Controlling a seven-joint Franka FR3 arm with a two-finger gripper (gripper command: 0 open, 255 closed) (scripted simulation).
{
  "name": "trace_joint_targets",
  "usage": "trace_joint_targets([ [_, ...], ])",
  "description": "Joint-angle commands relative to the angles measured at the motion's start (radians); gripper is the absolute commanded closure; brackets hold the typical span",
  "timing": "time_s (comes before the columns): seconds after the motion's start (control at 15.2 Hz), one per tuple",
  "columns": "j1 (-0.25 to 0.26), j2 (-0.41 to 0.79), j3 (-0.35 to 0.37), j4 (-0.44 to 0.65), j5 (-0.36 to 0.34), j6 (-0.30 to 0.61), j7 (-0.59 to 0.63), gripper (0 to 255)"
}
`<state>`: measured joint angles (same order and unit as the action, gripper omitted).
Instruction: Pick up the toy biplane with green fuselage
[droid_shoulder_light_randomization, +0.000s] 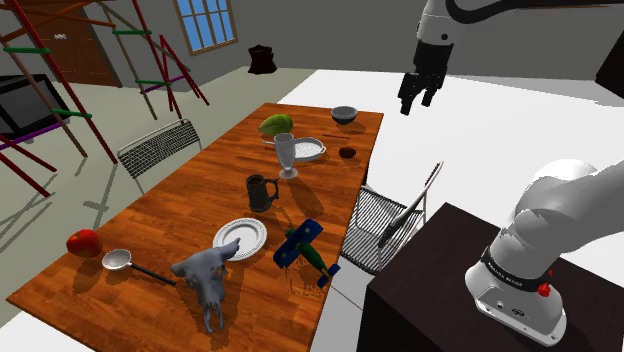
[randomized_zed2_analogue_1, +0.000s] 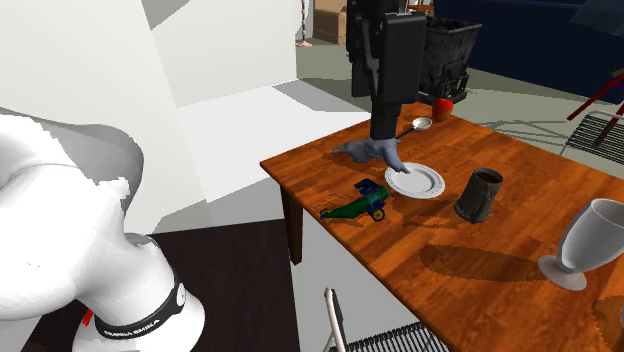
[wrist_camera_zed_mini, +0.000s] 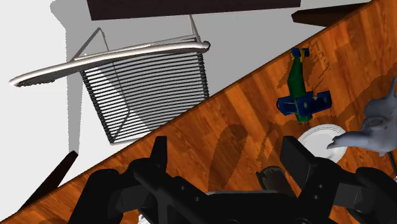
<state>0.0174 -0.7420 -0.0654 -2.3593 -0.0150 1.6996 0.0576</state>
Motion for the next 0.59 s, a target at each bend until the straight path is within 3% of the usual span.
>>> trace_joint_targets([
  [0.0, 0.000, 0.000, 0.000, 0.000, 0.000, 0.000, 0.000, 0],
  [0.53, 0.041, 0.016, 0.139, -0.203, 0.047, 0.239, 0.156, 0],
])
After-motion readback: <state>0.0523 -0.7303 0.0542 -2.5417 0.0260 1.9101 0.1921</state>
